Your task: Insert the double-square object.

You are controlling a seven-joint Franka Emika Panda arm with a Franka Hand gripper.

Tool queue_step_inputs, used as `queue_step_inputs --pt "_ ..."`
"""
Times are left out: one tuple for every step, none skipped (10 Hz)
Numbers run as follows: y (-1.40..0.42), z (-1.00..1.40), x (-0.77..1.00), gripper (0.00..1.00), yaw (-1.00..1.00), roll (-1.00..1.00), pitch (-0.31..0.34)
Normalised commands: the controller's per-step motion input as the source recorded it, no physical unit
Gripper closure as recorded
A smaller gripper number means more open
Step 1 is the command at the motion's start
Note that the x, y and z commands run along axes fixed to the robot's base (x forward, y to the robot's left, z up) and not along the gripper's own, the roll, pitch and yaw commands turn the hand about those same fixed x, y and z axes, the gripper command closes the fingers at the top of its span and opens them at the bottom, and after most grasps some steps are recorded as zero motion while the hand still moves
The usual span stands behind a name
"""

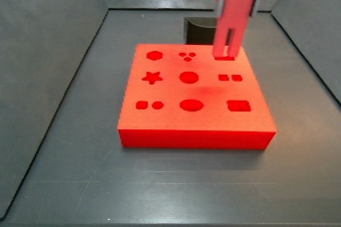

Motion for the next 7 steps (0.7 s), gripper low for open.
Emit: queue_step_inputs --pt "0.0 -0.31 0.82 1.0 0.0 0.1 0.013" --pt "0.0 -0.27 0.76 1.0 0.0 0.08 0.036" --pt "0.0 -0.29 0.7 1.0 0.0 0.06 0.011" --pt "0.0 -0.29 0.56 1.0 0.0 0.07 0.019" --pt "0.0 -0.29 0.15 1.0 0.0 0.07 0.02" --pt "0.0 -0.24 0.0 1.0 0.0 0.05 0.02" --pt "-0.04 -0.23 -0.06 1.0 -0.01 0.04 0.0"
